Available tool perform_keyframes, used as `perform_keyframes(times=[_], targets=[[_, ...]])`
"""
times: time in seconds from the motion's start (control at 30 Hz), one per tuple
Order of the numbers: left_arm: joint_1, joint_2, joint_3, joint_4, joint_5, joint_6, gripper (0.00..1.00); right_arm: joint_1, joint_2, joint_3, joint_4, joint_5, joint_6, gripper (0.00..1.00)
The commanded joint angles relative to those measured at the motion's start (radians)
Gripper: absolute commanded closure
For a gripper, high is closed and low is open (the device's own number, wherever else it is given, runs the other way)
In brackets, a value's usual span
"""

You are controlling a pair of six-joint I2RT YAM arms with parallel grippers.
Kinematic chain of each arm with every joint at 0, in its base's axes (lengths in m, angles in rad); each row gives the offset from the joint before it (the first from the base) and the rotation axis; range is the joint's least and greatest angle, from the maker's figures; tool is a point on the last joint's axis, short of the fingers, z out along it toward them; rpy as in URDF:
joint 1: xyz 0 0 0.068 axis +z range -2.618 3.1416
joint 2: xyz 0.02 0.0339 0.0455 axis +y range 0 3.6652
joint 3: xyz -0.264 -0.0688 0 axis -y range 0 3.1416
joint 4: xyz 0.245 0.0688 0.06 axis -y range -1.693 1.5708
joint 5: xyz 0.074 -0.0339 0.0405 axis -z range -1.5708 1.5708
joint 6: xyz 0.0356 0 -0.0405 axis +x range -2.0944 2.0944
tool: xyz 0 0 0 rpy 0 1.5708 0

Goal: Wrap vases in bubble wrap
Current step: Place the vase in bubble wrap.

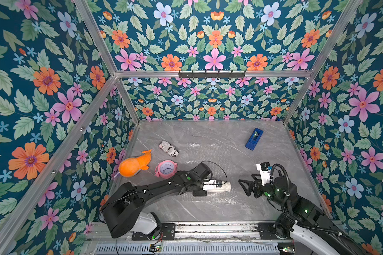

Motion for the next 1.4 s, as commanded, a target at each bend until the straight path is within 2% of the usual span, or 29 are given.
perform_keyframes(times=[0.0,0.13,0.27,0.37,0.47,0.57,0.73,0.87,1.07,1.23,1.27,1.37], targets=[[0.004,0.021,0.001,0.034,0.002,0.008,0.77,0.001,0.005,-0.01,0.079,-0.082,-0.147,0.01],[0.014,0.031,0.007,0.034,0.023,-0.006,0.72,0.001,0.038,0.023,0.091,-0.17,-0.305,0.01],[0.022,0.036,-0.014,0.043,-0.013,-0.014,0.68,0.003,0.087,0.104,-0.026,-0.203,-0.488,0.01],[0.021,0.037,-0.035,0.066,0.013,-0.024,0.67,0.005,0.123,0.14,-0.127,-0.219,-0.616,0.01],[0.022,0.06,-0.042,0.06,0.014,-0.028,0.65,0.035,0.153,0.15,-0.216,-0.184,-0.712,0.01],[0.022,0.093,-0.03,0.034,0.008,-0.04,0.6,0.119,0.198,0.148,-0.28,-0.083,-0.774,0.01],[0.023,0.087,-0.023,0.013,0.015,-0.05,0.49,0.259,0.293,0.132,-0.296,0.027,-0.807,0.01],[0.023,0.043,-0.039,0.006,-0.031,-0.054,0.4,0.262,0.308,0.124,-0.245,-0.002,-0.792,0.01],[0.032,-0.037,-0.069,-0.002,-0.053,-0.065,0.38,0.286,0.317,0.101,-0.171,-0.033,-0.83,0.01],[0.032,-0.029,-0.06,-0.01,-0.001,-0.115,0.32,0.294,0.372,0.101,-0.137,-0.03,-0.852,0.01],[0.032,-0.024,-0.053,-0.027,-0.001,-0.12,0.12,0.298,0.384,0.102,-0.129,-0.026,-0.851,0.01],[0.032,-0.019,-0.053,-0.04,-0.021,-0.11,0.08,0.308,0.409,0.097,-0.095,-0.037,-0.853,0.01]])
